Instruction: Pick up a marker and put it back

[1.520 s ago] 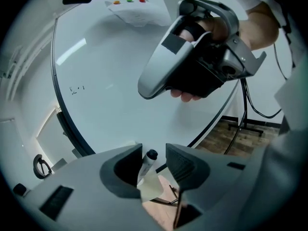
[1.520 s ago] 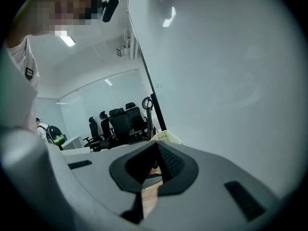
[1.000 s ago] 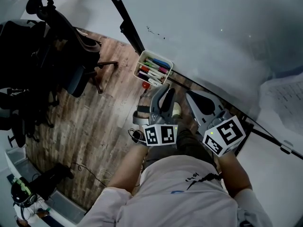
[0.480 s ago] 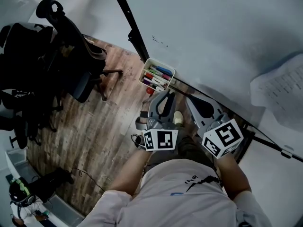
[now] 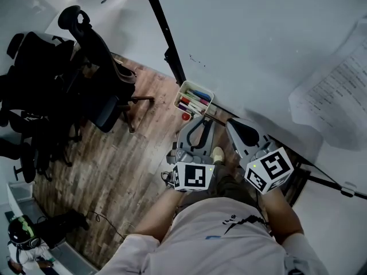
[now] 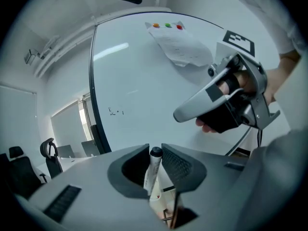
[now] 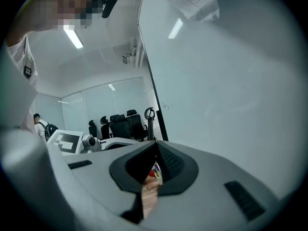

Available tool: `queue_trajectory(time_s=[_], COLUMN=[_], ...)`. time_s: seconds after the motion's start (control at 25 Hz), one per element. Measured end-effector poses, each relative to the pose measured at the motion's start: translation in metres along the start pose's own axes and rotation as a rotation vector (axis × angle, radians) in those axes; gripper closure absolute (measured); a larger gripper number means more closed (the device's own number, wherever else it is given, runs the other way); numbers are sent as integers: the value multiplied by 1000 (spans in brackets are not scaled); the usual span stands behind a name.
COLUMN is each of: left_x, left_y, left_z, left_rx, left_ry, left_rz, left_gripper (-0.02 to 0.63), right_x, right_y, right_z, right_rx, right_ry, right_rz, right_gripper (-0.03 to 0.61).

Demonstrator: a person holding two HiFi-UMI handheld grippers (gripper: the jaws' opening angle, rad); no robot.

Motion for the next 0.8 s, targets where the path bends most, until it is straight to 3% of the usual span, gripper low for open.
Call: queue_trajectory(time_s=[0.16,0.4,0.8], left_x=[20,58,94], left_y=[-13,-37,-81], left_z=[9,23,30], left_rx=[0,-16,-45], left_ry=[-68,-112,-177], left_rz=[-23,-113,-181], left_gripper=[528,529,531], right_x=[11,23,39], right_y=[-3,-11,-20], right_z=[5,20,51], right_rx=[1,7,22], right_ry=[-18,-43,-85], right_rz=[-23,-56,-94], right_gripper=[565,565,565])
Point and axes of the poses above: the fingertips, and each gripper's own axes: y forward along the fingers, z to its left, x out of its top, the point moved 4 cm from there along -y, backward along the fingers, and after that the axes turned 12 degrees about x, right-handed, at the moved point
